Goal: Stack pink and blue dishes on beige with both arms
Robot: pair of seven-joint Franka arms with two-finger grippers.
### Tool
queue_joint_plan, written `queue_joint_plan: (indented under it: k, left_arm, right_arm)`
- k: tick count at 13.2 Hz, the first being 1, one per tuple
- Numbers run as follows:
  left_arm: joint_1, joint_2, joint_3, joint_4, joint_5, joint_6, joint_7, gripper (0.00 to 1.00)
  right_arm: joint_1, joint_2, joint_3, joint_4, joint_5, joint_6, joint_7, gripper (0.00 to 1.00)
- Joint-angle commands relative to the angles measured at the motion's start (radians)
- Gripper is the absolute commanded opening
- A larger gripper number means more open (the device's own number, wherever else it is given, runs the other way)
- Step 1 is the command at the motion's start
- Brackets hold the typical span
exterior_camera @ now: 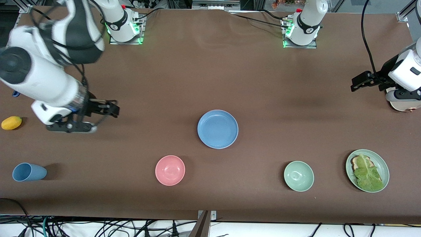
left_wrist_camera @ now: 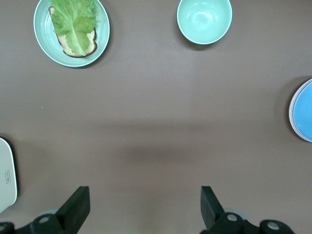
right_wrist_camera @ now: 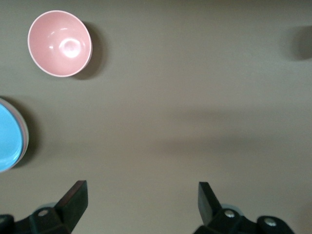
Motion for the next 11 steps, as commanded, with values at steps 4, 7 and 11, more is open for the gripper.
queue_joint_plan:
  k: [4, 7, 11]
  left_arm:
    - [0.005, 0.005, 0.001, 0.023, 0.013, -0.001, 0.020, 1.00]
    - [0.005, 0.005, 0.002, 0.023, 0.014, -0.001, 0.020, 1.00]
    - [0.005, 0.005, 0.001, 0.023, 0.014, -0.001, 0.020, 1.00]
  right_arm:
    - [-0.250, -0.280, 0.200, -0.276, -0.046, 0.007, -0.079, 1.00]
    - [-0.300, -0.262, 0.256, -0.231, -0.046, 0.002, -0.079, 1.00]
    - [-0.300, -0.265, 0.251, -0.205, -0.070, -0.008, -0.084, 1.00]
